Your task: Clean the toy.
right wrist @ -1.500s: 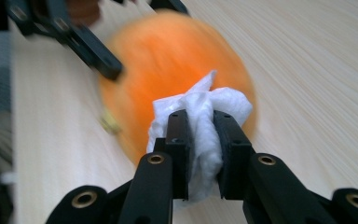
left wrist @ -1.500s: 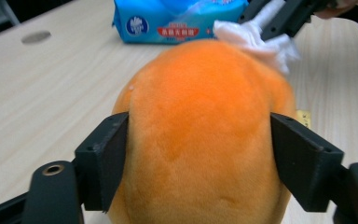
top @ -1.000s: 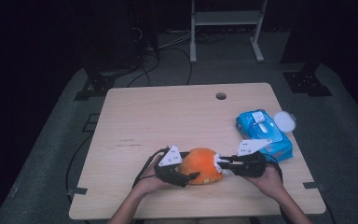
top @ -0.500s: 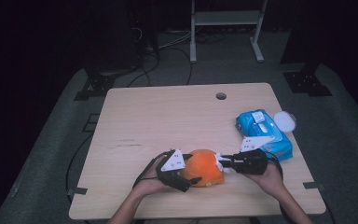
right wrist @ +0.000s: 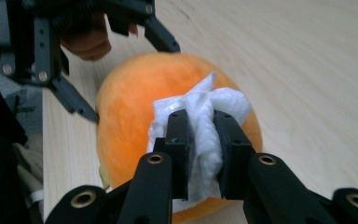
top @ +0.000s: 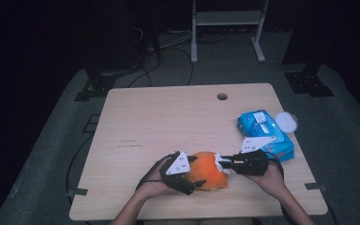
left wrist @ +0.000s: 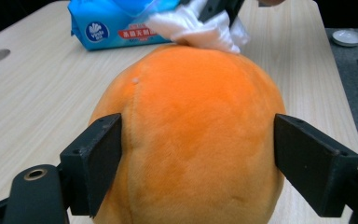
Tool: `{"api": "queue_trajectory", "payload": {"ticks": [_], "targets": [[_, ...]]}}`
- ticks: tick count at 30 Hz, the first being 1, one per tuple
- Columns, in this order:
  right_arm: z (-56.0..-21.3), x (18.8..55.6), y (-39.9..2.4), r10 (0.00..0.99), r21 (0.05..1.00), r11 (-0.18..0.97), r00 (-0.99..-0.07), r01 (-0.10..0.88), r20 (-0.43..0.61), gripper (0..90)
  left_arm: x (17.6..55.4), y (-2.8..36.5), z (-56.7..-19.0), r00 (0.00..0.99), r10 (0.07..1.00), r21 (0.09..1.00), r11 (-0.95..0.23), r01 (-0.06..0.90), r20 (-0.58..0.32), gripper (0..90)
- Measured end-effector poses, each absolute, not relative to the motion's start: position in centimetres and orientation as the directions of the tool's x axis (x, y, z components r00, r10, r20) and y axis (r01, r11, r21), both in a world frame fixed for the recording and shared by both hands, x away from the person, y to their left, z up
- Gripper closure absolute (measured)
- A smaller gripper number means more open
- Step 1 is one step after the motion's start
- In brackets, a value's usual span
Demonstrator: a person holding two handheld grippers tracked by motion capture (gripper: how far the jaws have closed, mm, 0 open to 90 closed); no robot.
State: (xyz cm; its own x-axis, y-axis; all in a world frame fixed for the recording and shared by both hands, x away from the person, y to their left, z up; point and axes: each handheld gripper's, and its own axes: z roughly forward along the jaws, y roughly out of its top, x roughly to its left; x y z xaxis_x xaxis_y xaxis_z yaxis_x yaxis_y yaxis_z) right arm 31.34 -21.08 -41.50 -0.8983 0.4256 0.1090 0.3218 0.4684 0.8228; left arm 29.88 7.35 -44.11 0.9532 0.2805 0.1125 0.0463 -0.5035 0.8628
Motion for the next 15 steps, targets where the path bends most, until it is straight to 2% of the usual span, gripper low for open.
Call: {"api": "queue_trajectory", "payload": {"ticks": [8, 15], "targets": [[-43.0, 31.0, -22.3, 0.467, 0.777, 0.522, -0.88, 0.352, 0.084, 76.3, 30.2, 7.7, -44.2, 0.949, 0.303, 0.862, -0.5, 0.079, 0.089, 18.0], [-40.7, 30.9, -21.4, 0.436, 0.836, 0.456, -0.895, 0.305, 0.089, 76.3, 29.7, 7.1, -44.1, 0.948, 0.295, 0.856, -0.515, 0.056, 0.116, 17.9]]}}
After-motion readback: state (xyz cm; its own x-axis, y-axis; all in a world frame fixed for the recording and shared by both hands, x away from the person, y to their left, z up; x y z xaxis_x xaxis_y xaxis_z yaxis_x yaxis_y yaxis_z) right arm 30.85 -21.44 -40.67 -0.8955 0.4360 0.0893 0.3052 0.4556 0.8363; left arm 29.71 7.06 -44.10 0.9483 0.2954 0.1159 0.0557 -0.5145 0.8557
